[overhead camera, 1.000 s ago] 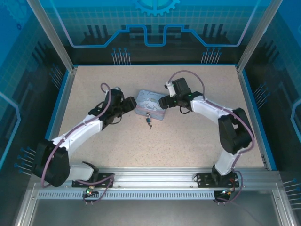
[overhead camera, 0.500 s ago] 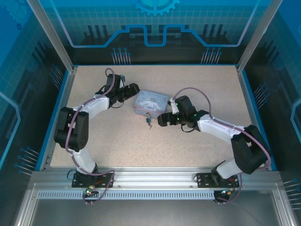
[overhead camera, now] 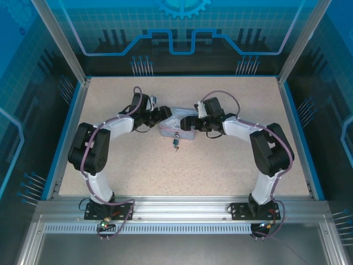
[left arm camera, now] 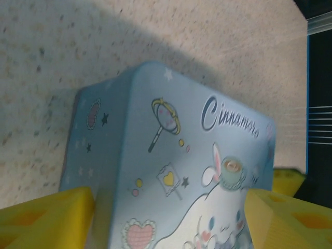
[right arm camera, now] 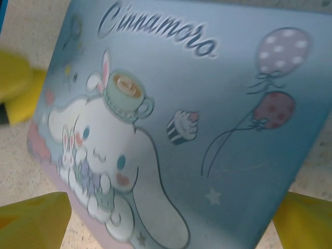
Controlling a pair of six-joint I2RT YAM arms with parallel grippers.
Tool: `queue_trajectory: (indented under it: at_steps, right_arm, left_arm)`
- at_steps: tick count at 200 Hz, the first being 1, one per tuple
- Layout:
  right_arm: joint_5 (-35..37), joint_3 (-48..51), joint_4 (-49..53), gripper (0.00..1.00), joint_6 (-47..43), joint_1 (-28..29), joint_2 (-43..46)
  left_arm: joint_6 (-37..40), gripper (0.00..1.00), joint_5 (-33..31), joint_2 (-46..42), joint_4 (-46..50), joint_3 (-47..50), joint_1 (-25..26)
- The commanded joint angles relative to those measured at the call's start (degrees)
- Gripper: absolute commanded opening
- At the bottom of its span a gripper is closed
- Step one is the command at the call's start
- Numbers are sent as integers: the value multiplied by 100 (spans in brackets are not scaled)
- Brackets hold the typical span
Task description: Unlock a padlock with a key
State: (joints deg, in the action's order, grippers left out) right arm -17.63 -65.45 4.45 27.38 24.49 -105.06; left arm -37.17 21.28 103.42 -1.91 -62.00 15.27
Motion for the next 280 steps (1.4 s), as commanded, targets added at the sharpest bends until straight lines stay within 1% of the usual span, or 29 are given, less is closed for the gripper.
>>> queue_trajectory:
  at_steps: [1,14,35,55,78,87,99,124,137,144,155,164,177,193,213,245,280]
  right_arm:
    - [-353,-458,60,99,-328,-108,-232]
    - [-333,-608,145,99,-475,-167,-325]
    - [81,-614,297,99,-738,-286,-247]
    - [521,-131,221,100,-831,-465,269]
    - [646,669,-2,100,-731,-585,991]
    - [602,1009,-140,96,-619,-570,1253]
    - [496,1449,-445,91,-357,-500,1541]
    - [313,2381,-1444,79,357,-142,1830]
    - [538,2645,-1847,74,678,142,1785]
    - [747,2727,-1949,73,794,313,1734]
    - [1098,2777,-1961,73,1082,560,1626]
    - [1280,2810,-2195,74,1311,707,1524]
    - [1618,2750,-2169,74,1553,939,1405]
    - [2050,2479,-1755,75,1620,1228,1247]
    - [2457,2212,-1439,72,1747,1436,1090]
    - [2835,1763,-1076,65,1761,1649,853]
    - [3014,1537,-956,59,1784,1743,639]
  left_arm:
    - [-191,76,178,-506,-113,351,224]
    - [-275,77,99,-699,-193,573,346]
    - [-372,77,-167,-1032,-268,904,485]
    - [-311,78,-562,-1491,-149,1147,413]
    - [53,78,-912,-1997,341,1033,320]
    - [220,78,-967,-2123,488,903,319]
    - [360,78,-882,-2189,536,726,328]
    - [394,77,-584,-1931,448,344,399]
    - [394,76,-469,-1678,347,174,463]
    - [374,75,-449,-1551,296,92,492]
    - [327,75,-437,-1362,199,2,531]
    - [311,75,-446,-1218,150,-63,571]
    - [317,75,-462,-1044,156,-161,612]
    - [312,75,-457,-881,141,-234,640]
    - [276,75,-440,-759,66,-234,643]
    - [238,74,-447,-708,-19,-203,649]
    - [201,74,-422,-709,-111,-146,649]
